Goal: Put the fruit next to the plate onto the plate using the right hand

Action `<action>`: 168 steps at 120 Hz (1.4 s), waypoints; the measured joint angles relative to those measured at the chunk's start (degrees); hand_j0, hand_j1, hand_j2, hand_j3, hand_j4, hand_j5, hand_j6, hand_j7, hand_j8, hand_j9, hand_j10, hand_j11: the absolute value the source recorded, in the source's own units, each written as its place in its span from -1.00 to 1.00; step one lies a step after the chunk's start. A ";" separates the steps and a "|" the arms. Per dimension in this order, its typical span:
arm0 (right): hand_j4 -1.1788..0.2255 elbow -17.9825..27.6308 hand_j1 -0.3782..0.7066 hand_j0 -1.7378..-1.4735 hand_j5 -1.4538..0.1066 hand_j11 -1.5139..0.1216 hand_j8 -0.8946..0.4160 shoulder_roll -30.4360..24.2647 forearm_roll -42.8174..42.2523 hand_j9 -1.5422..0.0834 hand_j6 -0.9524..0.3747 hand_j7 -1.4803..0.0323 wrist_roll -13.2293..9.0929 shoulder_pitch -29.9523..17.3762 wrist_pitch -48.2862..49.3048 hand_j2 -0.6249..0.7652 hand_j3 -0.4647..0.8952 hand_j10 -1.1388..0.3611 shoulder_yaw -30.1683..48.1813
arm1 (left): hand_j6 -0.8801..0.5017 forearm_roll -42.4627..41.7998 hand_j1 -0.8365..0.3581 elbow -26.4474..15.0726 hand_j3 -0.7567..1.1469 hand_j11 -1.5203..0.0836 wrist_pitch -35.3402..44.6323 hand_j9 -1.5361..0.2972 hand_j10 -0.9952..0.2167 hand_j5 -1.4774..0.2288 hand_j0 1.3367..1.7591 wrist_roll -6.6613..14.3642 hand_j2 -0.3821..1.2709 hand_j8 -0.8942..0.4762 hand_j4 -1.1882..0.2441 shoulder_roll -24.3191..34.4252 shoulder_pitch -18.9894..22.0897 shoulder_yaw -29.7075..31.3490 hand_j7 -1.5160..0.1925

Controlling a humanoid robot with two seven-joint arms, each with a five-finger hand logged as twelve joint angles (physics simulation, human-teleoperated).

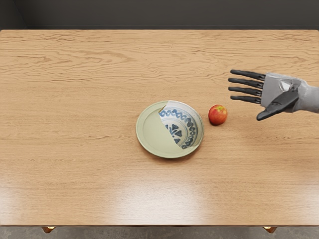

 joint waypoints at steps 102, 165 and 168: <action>0.60 18.10 -0.83 -0.40 0.77 0.77 0.28 14.05 -42.15 0.81 0.35 0.87 -21.74 38.11 -50.15 -0.11 -0.32 0.44 -35.41 | -0.08 -0.01 0.49 0.00 -0.21 0.50 0.00 0.33 0.23 0.36 0.52 0.00 -0.48 -0.06 0.31 0.00 0.00 0.01 0.40; 0.55 11.65 -0.75 -0.40 0.71 0.71 0.22 26.00 -38.61 0.75 0.30 0.80 -22.62 38.77 -62.06 -0.12 -0.32 0.40 -46.23 | -0.08 -0.01 0.49 0.01 -0.21 0.50 0.00 0.33 0.23 0.36 0.52 0.01 -0.48 -0.06 0.31 0.00 0.00 0.02 0.40; 0.55 11.53 -0.75 -0.40 0.71 0.71 0.22 26.11 -38.52 0.75 0.29 0.80 -22.63 38.59 -62.50 -0.13 -0.32 0.39 -46.36 | -0.08 -0.01 0.49 0.00 -0.21 0.50 0.00 0.33 0.24 0.36 0.52 0.01 -0.48 -0.06 0.31 0.00 0.02 0.02 0.40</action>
